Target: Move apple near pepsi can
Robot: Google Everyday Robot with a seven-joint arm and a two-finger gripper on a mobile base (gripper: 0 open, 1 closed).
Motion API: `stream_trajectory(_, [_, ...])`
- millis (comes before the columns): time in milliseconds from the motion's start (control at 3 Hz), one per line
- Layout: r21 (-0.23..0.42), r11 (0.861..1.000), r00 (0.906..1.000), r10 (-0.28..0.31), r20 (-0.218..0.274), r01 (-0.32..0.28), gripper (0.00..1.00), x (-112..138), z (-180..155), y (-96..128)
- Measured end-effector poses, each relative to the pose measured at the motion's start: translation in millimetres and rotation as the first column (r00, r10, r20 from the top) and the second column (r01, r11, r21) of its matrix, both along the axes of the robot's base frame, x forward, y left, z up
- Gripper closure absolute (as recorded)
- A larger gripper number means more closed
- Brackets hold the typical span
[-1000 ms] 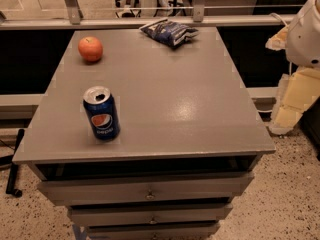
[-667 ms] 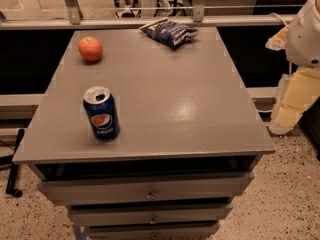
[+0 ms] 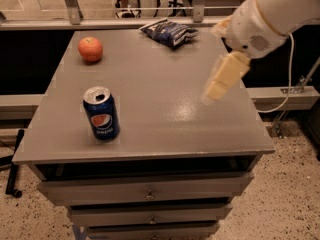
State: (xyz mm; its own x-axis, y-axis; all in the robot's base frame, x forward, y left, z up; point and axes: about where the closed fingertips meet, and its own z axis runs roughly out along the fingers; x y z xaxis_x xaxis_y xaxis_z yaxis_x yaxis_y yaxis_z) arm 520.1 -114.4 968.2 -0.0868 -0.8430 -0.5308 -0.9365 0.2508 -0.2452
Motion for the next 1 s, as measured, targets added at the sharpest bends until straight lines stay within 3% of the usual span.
stream_trajectory(333, [0.148, 0.989, 0.9996, 0.016, 0.024, -0.02, 0.0, 38.6, 3.7, 42.8])
stream_trajectory(667, [0.148, 0.989, 0.9996, 0.017, 0.024, -0.02, 0.0, 38.5, 3.7, 42.9])
stream_trajectory(1000, [0.195, 0.981, 0.9971, 0.002, 0.077, -0.017, 0.0, 61.1, 3.7, 52.6])
